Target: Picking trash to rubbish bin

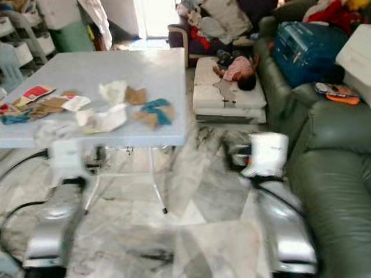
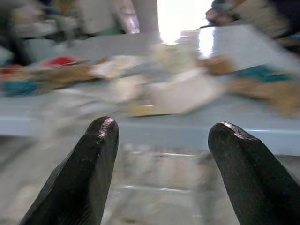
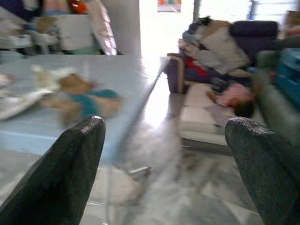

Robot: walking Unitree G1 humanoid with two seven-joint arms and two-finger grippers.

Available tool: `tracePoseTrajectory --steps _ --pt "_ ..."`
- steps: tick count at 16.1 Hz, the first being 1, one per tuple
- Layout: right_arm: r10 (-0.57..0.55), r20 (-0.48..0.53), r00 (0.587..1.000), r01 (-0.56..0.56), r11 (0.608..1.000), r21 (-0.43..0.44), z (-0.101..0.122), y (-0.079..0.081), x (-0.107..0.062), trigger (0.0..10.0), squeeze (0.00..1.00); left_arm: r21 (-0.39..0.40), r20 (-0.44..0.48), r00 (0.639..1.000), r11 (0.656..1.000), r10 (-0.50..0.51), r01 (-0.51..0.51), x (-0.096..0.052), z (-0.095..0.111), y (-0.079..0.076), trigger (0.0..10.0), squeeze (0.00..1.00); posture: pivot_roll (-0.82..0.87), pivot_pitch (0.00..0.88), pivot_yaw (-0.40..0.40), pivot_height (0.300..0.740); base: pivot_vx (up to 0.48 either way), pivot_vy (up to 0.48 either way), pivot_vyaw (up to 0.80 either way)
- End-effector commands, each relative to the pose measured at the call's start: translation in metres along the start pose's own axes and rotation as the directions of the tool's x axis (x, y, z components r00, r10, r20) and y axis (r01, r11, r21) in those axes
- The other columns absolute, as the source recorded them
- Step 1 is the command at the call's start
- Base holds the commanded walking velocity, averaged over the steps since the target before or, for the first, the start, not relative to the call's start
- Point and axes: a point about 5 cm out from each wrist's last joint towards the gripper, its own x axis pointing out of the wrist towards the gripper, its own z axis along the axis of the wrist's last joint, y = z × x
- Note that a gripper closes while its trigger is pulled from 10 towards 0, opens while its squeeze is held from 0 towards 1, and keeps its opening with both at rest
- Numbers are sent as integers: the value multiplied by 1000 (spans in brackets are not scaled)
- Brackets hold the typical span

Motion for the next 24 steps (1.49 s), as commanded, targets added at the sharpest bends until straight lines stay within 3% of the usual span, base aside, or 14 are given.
tracePoseTrajectory --steps 1,10,13,14,17,24 --pt "-26 18 999 27 1000 -13 6 -8 -2 10000 0 -7 13 1000 1000 -11 11 1 3 -6 10000 0 -49 0 19 740 0 480 0" --pt "-13 27 1000 14 999 -33 7 -6 -1 10000 0 -25 47 998 999 -34 35 5 10 -14 10000 0 -53 0 18 740 0 0 153" --pt "-14 29 999 15 999 -33 8 -5 0 10000 0 -53 67 994 995 -82 85 6 13 -17 10000 0 -53 0 18 740 0 0 0" --pt "16 38 999 -13 997 -77 9 -1 1 10000 0 -79 74 993 992 -92 98 5 15 -19 10000 0 -55 0 18 740 0 0 0" --pt "81 49 996 -74 990 -124 11 10 1 10000 0 -88 100 989 990 -106 115 5 21 -21 10000 0 -53 0 17 740 309 0 0" --pt "122 45 992 -114 982 -148 9 15 0 10000 0 -106 83 990 987 -114 123 5 16 -24 10000 0 -57 0 15 740 359 0 0"
